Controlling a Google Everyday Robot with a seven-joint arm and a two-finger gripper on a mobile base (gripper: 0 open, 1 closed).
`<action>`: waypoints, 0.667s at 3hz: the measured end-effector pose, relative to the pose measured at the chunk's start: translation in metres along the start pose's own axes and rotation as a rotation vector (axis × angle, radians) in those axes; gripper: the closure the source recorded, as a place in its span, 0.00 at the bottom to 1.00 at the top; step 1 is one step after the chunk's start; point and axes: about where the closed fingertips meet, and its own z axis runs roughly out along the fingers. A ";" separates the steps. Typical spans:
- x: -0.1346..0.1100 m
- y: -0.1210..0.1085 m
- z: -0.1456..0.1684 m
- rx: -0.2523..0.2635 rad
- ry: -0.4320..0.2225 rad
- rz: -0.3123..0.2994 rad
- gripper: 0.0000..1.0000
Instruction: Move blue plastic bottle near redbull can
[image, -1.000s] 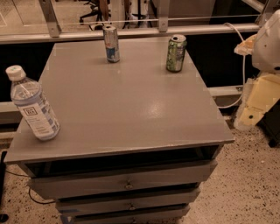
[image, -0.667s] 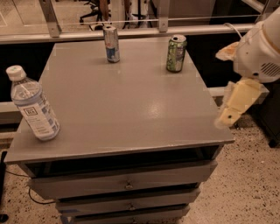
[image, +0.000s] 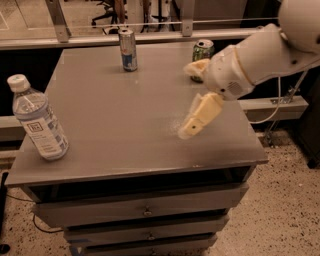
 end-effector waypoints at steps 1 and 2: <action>-0.018 0.004 0.006 -0.023 -0.062 0.014 0.00; -0.017 0.004 0.005 -0.022 -0.057 0.013 0.00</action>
Offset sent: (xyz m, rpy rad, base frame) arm -0.0017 0.0192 0.0066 0.0691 0.0175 0.0197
